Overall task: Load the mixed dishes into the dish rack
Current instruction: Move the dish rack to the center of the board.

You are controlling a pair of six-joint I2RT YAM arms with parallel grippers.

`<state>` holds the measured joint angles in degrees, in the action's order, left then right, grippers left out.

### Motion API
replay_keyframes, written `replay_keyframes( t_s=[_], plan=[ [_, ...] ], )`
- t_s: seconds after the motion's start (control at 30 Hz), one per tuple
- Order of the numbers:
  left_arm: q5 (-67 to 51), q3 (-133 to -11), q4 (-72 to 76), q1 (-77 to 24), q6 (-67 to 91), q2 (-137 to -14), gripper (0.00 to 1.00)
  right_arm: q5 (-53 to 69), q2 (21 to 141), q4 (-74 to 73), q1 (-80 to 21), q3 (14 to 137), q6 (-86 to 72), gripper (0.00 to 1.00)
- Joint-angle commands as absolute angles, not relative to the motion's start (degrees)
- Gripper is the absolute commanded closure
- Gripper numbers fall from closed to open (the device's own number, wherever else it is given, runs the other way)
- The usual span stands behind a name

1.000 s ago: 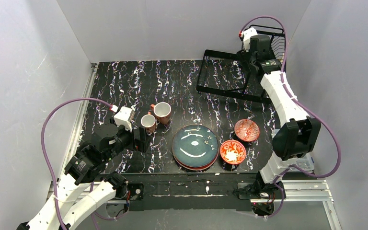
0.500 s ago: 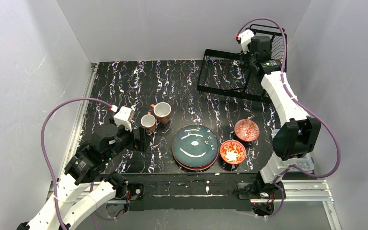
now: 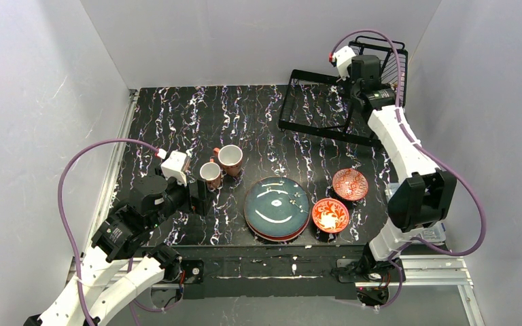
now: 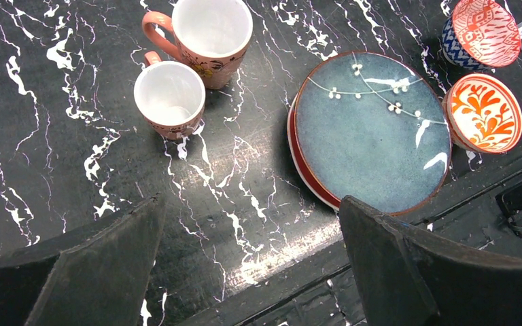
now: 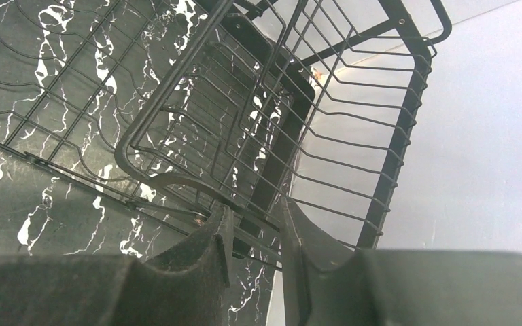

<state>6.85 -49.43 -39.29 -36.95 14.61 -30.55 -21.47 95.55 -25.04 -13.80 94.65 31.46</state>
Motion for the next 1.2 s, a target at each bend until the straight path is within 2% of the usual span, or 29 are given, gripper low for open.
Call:
replay_keyframes(
  t_s=[0.0,0.53,1.17],
  plan=[
    [8.3,-49.6,-39.8,-37.3,14.6,-29.8,0.01,-21.3,94.4,-31.6,-16.6,92.6,19.1,0.99],
    [8.7,-49.5,-40.0,-37.3,14.7,-30.0,0.01,-29.1,96.6,-32.4,-31.1,95.5,16.9,0.99],
    [10.7,-49.2,-40.2,-37.2,14.7,-31.4,0.01,-28.2,105.5,-37.0,-39.9,105.6,13.3,0.99]
  ],
)
